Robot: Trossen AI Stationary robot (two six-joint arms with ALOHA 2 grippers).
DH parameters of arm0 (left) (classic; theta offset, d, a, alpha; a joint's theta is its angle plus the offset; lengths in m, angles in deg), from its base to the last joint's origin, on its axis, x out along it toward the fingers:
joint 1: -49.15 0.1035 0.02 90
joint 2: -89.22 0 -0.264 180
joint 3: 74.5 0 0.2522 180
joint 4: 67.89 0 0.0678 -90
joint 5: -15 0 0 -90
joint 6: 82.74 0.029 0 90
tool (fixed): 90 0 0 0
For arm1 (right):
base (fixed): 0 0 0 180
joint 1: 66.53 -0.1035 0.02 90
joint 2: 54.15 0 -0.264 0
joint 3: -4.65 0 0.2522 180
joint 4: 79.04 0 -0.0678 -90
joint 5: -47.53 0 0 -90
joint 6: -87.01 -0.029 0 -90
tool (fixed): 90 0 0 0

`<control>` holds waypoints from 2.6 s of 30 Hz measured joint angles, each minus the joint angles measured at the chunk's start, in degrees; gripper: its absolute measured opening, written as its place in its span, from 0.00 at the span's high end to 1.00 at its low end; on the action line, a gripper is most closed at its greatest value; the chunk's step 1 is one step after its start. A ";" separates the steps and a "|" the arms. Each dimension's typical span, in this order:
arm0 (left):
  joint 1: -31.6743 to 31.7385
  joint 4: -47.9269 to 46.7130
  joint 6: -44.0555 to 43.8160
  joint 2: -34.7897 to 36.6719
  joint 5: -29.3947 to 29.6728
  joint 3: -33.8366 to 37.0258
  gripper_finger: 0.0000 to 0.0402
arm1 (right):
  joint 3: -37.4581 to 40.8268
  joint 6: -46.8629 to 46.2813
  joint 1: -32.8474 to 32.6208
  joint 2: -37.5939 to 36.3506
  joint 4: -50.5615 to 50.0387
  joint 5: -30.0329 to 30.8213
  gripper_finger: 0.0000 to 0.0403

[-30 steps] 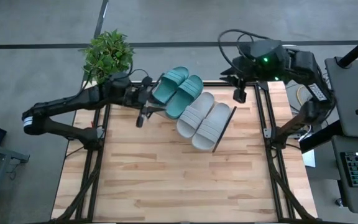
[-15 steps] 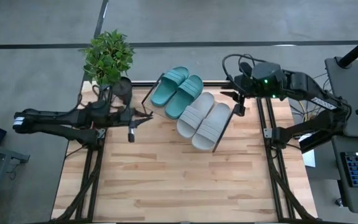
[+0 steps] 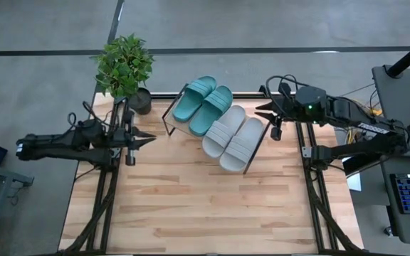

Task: Pick and place slides into the shelf
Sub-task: Return to Home Position

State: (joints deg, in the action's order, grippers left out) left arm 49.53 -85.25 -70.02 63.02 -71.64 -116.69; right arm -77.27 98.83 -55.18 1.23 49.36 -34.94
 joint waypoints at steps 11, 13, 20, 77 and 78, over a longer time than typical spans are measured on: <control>4.09 -4.50 -0.62 9.88 -2.11 5.77 1.00 | 7.42 0.80 0.01 -2.93 5.51 0.02 0.83; 4.07 -7.21 -0.73 11.99 -2.00 5.86 1.00 | 8.17 0.77 0.01 -3.30 5.49 0.01 0.83; 4.03 -9.47 -5.82 17.52 0.73 10.39 1.00 | 9.48 0.16 0.00 -4.12 5.58 0.00 0.84; 2.41 -1.42 -7.90 24.47 2.31 25.36 1.00 | 63.69 -16.78 -18.64 -55.20 27.31 -2.94 0.87; 2.41 -1.48 -7.90 24.37 2.25 25.36 1.00 | 63.91 -16.77 -18.62 -55.33 27.49 -3.03 0.87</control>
State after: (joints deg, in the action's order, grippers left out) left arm 51.94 -86.73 -77.92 87.39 -69.39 -91.33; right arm -13.35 82.06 -73.80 -54.11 76.85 -37.97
